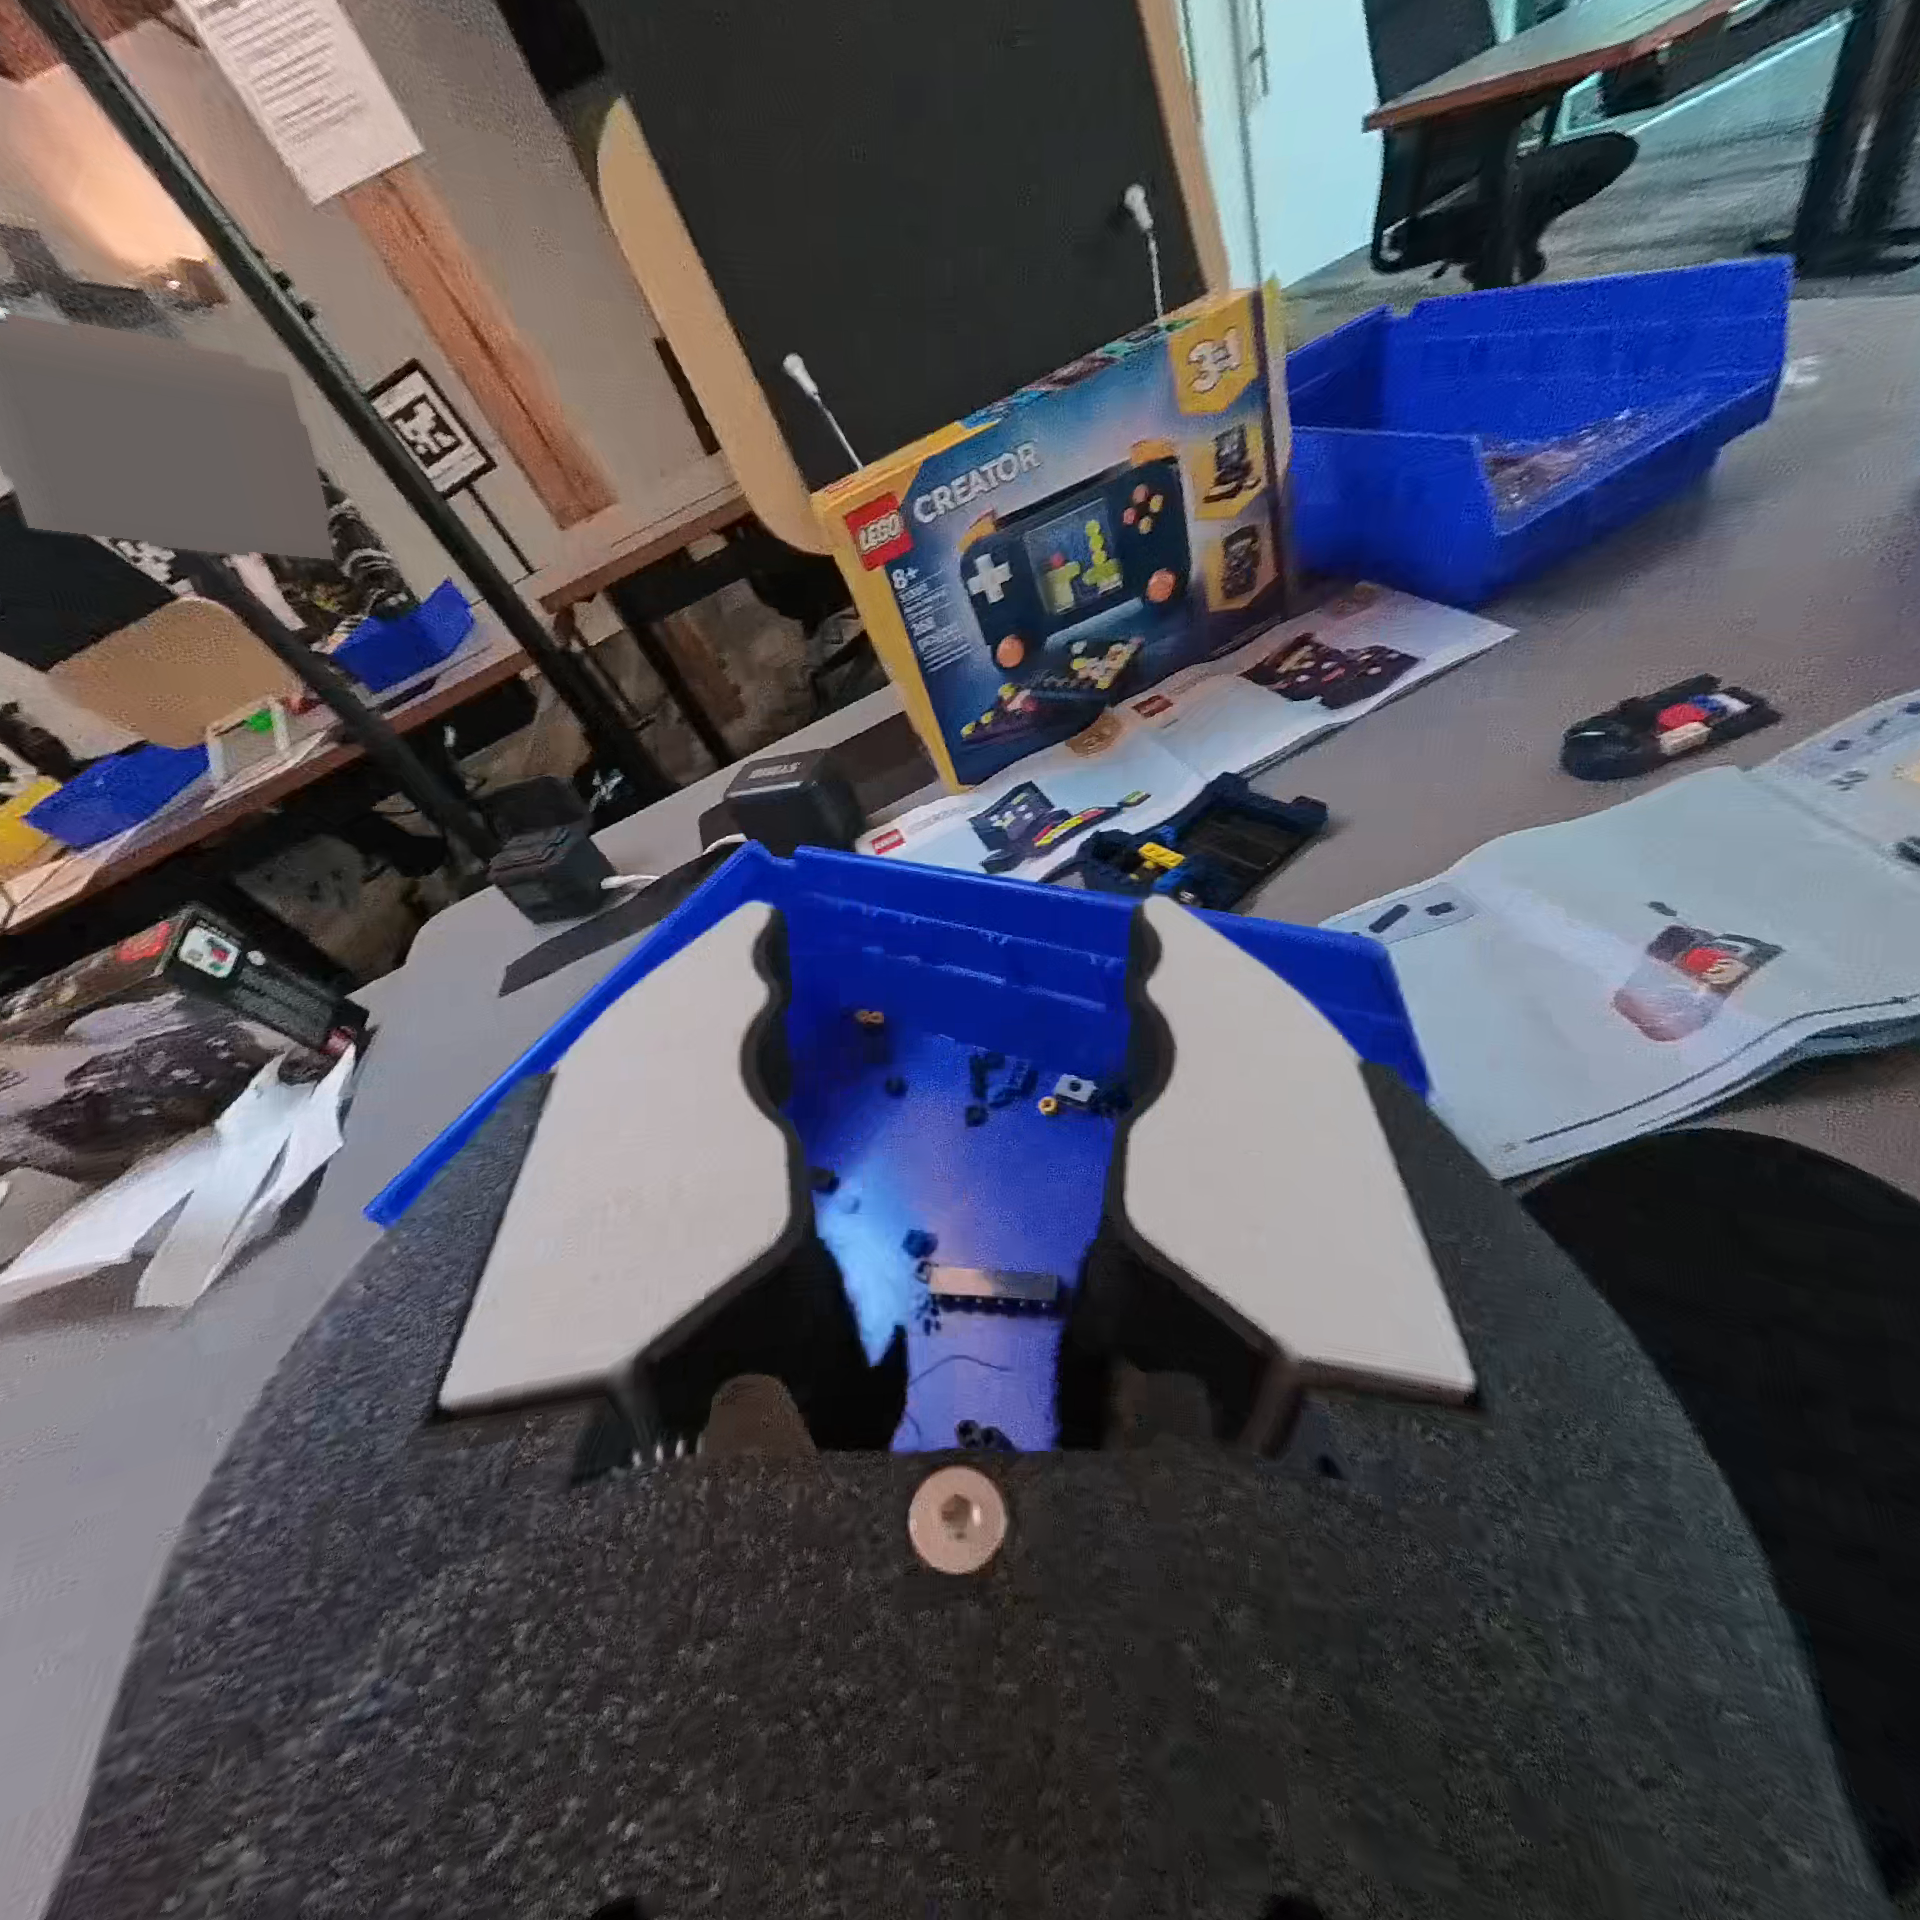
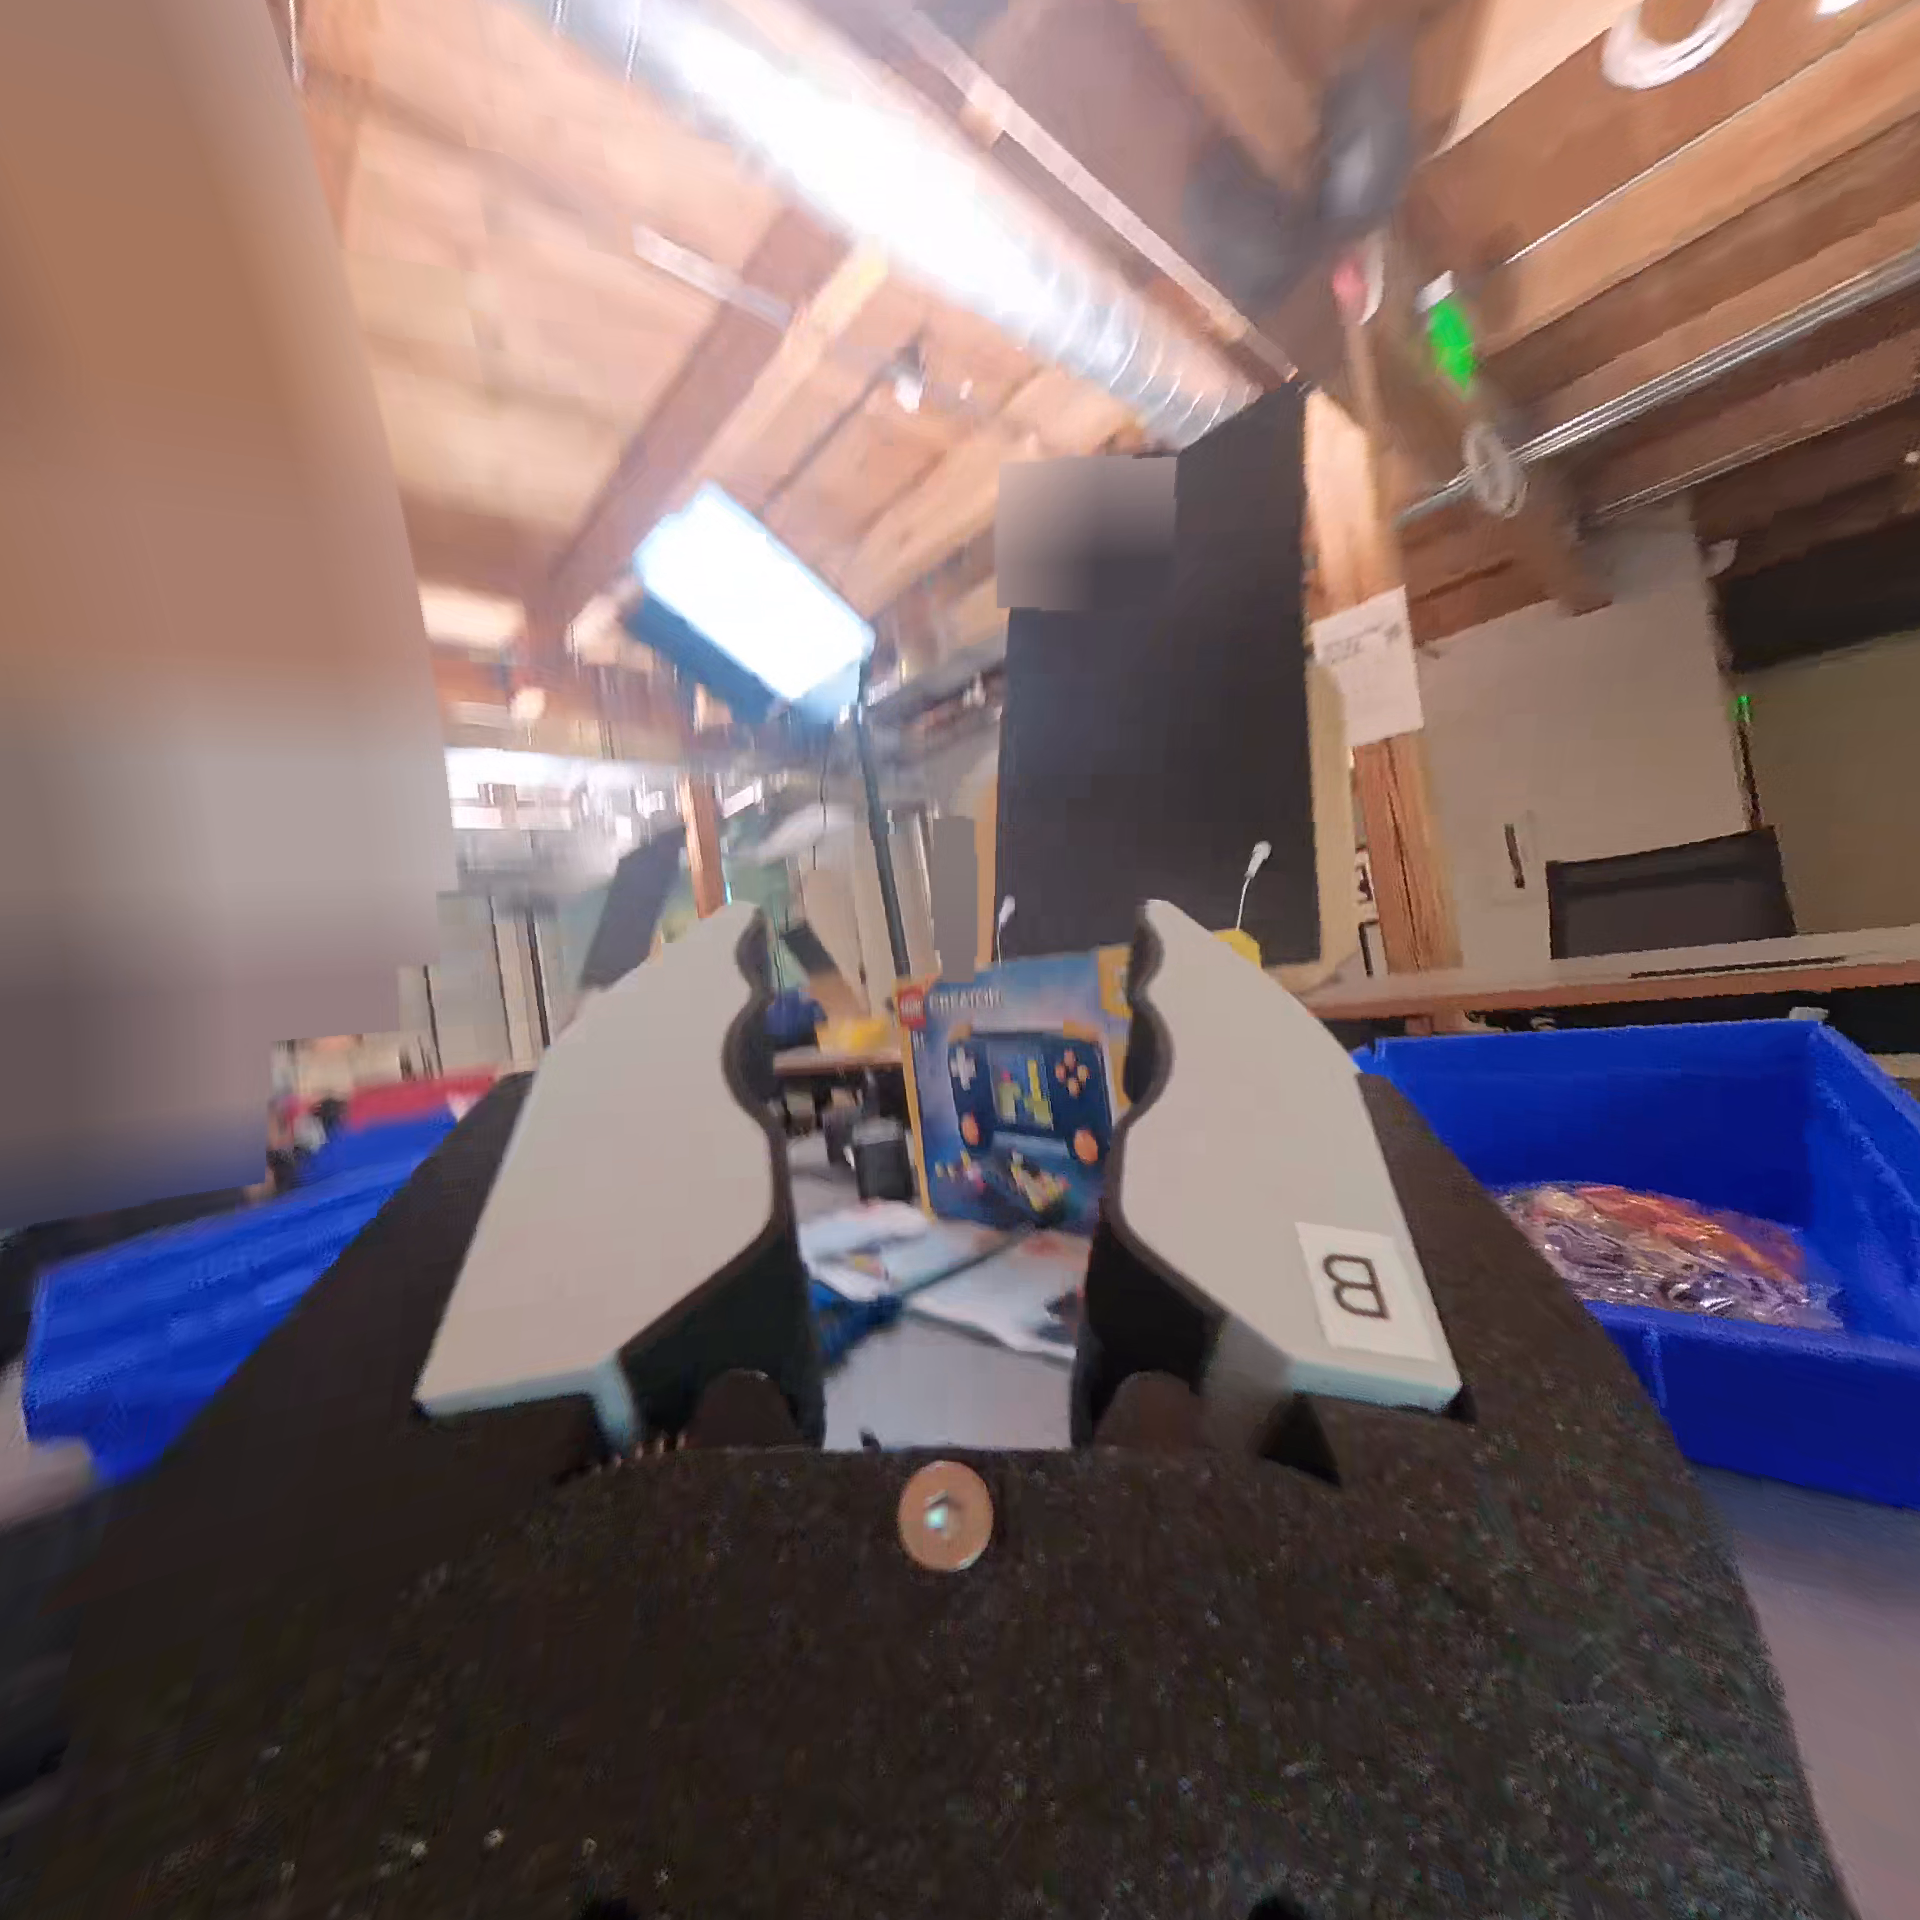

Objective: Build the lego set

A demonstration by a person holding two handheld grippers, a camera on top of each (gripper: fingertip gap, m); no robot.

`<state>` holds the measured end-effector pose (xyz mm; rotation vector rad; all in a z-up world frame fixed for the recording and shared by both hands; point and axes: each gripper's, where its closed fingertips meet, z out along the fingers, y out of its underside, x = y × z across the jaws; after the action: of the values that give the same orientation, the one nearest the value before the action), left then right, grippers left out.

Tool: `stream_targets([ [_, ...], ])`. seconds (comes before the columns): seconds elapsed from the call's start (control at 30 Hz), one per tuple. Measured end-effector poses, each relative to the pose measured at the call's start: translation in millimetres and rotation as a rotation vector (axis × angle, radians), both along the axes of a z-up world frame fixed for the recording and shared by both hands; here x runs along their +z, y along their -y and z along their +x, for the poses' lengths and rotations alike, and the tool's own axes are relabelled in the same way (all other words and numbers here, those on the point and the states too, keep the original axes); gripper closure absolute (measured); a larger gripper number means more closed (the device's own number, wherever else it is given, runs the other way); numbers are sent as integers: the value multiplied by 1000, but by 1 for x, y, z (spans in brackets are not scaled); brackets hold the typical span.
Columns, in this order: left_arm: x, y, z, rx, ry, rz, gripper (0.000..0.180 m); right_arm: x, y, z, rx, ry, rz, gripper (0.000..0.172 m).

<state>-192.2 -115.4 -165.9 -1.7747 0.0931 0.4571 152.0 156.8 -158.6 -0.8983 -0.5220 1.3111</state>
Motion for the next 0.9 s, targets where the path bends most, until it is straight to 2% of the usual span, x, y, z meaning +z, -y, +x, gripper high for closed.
stream_targets([
  [0.07,2,-2,-4,35,-37,25,79,5,-8,12,8,-102,-62,93],
  [0.2,-12,-13,3,13,-58,-69,34,9,-17,24,-40,-189,-94,70],
  [0.27,-15,-17,5,9,-71,-84,34,11,-19,27,-91,-196,-73,56],
  [0.47,3,-20,9,-16,-8,47,32,12,-15,18,-175,-111,13,24],
  [0.67,7,-20,11,-48,6,71,32,11,-5,7,-228,-23,120,24],
  [0.9,-15,-23,17,-81,-3,-49,32,10,-10,10,-261,-34,110,25],
])
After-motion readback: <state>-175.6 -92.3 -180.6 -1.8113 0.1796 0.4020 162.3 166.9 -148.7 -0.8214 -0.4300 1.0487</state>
